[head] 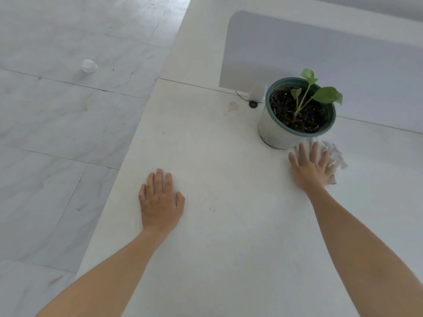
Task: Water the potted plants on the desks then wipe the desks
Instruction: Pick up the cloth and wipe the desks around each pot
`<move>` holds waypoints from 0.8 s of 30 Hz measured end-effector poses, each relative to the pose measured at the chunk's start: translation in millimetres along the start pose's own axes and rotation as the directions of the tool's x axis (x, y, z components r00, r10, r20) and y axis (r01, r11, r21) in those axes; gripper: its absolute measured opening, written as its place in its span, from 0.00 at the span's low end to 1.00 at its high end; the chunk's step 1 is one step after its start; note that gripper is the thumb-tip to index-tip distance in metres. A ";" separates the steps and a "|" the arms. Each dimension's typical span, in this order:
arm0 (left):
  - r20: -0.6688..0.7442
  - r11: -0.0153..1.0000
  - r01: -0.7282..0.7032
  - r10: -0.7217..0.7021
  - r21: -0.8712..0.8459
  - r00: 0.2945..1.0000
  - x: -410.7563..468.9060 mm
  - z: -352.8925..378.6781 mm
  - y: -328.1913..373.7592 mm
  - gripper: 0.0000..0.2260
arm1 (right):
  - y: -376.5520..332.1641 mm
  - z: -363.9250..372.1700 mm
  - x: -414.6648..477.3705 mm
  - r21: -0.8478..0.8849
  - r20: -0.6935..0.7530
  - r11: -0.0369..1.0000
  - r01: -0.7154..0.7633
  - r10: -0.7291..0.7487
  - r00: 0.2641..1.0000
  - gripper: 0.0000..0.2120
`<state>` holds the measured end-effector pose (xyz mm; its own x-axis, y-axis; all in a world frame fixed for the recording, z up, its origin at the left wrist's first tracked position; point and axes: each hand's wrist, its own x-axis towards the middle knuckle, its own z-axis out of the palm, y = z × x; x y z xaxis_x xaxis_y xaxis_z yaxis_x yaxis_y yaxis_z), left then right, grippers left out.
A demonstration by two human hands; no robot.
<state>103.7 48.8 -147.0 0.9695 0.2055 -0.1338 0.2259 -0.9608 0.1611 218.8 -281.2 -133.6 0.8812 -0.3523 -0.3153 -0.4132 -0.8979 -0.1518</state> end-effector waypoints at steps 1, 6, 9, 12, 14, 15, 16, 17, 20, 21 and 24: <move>0.002 1.000 0.002 -0.002 -0.007 1.000 -0.2 -0.2 0.3 0.26 | -4.0 1.7 -9.6 -0.012 0.004 1.000 0.014 -0.014 1.000 0.27; 0.022 0.999 -0.004 0.005 -0.034 1.000 -2.0 -4.3 0.5 0.27 | -30.4 25.8 -62.6 -0.043 0.032 0.996 0.082 -0.080 0.996 0.31; 0.007 0.998 0.003 -0.002 -0.055 1.000 -3.3 -4.9 0.8 0.29 | -47.1 37.6 -94.5 -0.055 0.059 0.986 0.156 -0.153 0.987 0.30; 0.007 0.998 0.006 -0.006 -0.066 1.000 -3.9 -3.3 0.7 0.26 | -55.2 46.7 -118.1 -0.046 0.072 0.976 0.213 -0.209 0.975 0.29; 0.017 0.997 0.006 -0.005 -0.074 1.000 -3.7 -2.8 0.2 0.25 | -59.0 52.0 -134.8 -0.033 0.083 0.964 0.263 -0.260 0.962 0.29; 0.015 0.997 0.002 -0.001 -0.076 1.000 -3.8 -3.3 0.0 0.25 | -60.0 55.2 -145.8 -0.033 0.099 0.958 0.285 -0.280 0.955 0.29; 0.022 0.997 0.000 0.001 -0.075 1.000 -3.8 -3.5 -0.1 0.24 | -60.2 58.8 -157.8 -0.041 0.114 0.951 0.307 -0.301 0.947 0.30; 0.031 0.997 0.003 -0.001 -0.075 1.000 -3.8 -3.6 -0.1 0.24 | -59.4 61.3 -169.7 -0.053 0.125 0.941 0.333 -0.324 0.938 0.31; 0.039 0.996 0.005 -0.002 -0.087 0.999 -3.8 -5.2 -0.2 0.24 | -43.9 70.8 -197.7 -0.070 0.136 0.916 0.394 -0.383 0.914 0.28; 0.041 0.996 0.001 0.003 -0.086 0.999 -3.8 -5.6 -0.6 0.24 | -36.1 70.9 -205.2 -0.091 0.108 0.913 0.397 -0.387 0.916 0.24; 0.055 0.994 -0.004 0.011 -0.112 0.998 -5.3 -7.2 -1.5 0.24 | -9.1 66.2 -222.3 -0.099 -0.073 0.943 0.318 -0.326 0.943 0.15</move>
<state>98.9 50.5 -139.5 0.9651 0.1845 -0.1861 0.2309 -0.9346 0.2706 11.5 -177.2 -124.2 0.9820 -0.0584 -0.1797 -0.0862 -0.9848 -0.1507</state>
